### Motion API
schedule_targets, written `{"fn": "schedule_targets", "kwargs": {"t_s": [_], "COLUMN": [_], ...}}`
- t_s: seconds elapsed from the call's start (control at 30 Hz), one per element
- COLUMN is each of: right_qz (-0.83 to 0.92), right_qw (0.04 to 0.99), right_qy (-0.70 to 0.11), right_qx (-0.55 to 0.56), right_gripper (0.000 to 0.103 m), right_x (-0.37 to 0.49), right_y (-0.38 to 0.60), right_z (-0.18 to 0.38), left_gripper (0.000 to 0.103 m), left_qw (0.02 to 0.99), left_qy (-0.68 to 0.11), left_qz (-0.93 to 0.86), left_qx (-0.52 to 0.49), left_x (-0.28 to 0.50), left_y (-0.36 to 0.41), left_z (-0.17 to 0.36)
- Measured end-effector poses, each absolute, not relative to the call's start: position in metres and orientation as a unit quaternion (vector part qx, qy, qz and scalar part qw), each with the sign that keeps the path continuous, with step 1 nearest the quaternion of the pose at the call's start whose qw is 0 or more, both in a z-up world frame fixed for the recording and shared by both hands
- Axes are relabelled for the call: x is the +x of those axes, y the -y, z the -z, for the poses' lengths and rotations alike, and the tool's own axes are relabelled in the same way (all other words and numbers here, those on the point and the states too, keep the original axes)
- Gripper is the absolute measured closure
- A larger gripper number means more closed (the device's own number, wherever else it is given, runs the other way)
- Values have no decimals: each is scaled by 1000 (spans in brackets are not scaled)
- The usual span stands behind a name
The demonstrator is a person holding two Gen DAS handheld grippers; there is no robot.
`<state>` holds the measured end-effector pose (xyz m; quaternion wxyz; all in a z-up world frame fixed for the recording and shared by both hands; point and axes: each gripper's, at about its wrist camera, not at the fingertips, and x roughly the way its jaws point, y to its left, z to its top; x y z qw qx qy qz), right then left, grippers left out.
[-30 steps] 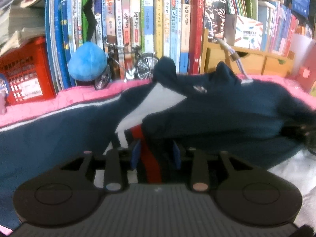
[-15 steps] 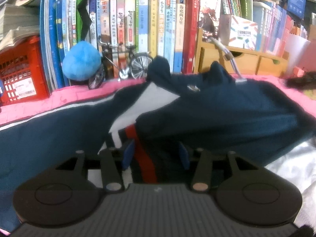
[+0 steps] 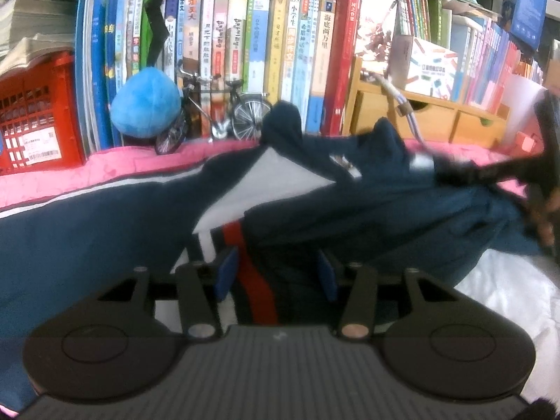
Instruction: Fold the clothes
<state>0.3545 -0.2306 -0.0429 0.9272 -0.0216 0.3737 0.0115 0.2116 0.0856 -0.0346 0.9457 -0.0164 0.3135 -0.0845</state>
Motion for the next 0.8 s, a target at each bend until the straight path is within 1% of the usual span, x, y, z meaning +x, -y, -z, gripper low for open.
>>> {"fn": "schedule_targets", "kwargs": {"t_s": [0.03, 0.07, 0.1, 0.13, 0.17, 0.23, 0.3, 0.33, 0.37, 0.43, 0.53, 0.63, 0.67, 0.8], "right_qz": [33, 82, 118, 138, 138, 95, 35, 5, -27, -90, -164, -174, -161, -145], "right_qw": [923, 917, 911, 908, 910, 925, 938, 940, 939, 935, 919, 910, 908, 915], "right_qy": [-382, -390, -394, -395, -390, -367, -344, -339, -341, -343, -358, -372, -382, -371], "right_qx": [-14, -13, -14, -16, -8, 24, 42, 40, 30, 10, -8, -55, -67, -67], "right_gripper": [34, 34, 35, 41, 42, 40, 34, 29, 27, 26, 26, 26, 29, 30], "right_x": [359, 361, 360, 356, 346, 321, 298, 288, 281, 265, 251, 246, 245, 220], "right_y": [250, 270, 287, 302, 313, 331, 332, 327, 317, 298, 262, 233, 230, 256], "right_z": [40, 37, 33, 27, 20, 5, -10, -15, -16, -19, -7, 20, 29, 40], "left_gripper": [56, 56, 56, 56, 55, 53, 51, 50, 50, 49, 44, 44, 44, 44], "left_qw": [946, 946, 946, 946, 946, 945, 945, 945, 944, 943, 942, 942, 942, 942], "left_qy": [-314, -314, -315, -315, -315, -316, -317, -318, -318, -319, -321, -325, -325, -326], "left_qz": [83, 82, 81, 81, 81, 81, 81, 81, 81, 80, 83, 78, 78, 78], "left_qx": [-13, -11, -8, -6, -4, 0, 7, 11, 20, 52, 54, 38, 37, 36], "left_x": [212, 212, 212, 212, 212, 212, 212, 212, 212, 212, 213, 215, 214, 214], "left_y": [-85, -84, -83, -83, -82, -81, -78, -77, -75, -69, -72, -81, -81, -81], "left_z": [35, 35, 35, 35, 35, 35, 35, 35, 35, 36, 36, 36, 35, 35]}}
